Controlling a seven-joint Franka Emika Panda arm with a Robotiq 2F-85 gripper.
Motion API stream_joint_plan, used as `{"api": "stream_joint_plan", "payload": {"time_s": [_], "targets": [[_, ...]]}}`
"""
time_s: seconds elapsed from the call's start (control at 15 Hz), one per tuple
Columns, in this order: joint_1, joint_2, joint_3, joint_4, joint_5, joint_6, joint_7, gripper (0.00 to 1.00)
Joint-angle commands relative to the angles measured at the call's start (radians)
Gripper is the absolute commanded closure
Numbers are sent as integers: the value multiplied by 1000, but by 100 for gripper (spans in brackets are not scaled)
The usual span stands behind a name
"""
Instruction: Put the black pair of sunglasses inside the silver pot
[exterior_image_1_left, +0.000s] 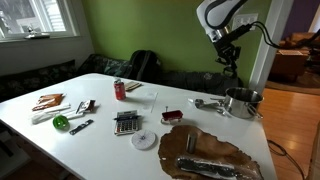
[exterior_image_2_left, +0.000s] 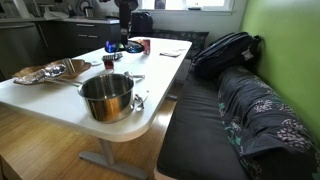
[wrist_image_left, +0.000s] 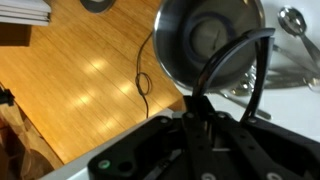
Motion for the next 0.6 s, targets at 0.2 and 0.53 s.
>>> {"api": "stream_joint_plan", "payload": {"time_s": [0.2, 0.53], "targets": [[-62, -164, 11, -355, -21, 61, 177, 98], [-106, -128, 23, -345, -5, 85, 177, 91]]}}
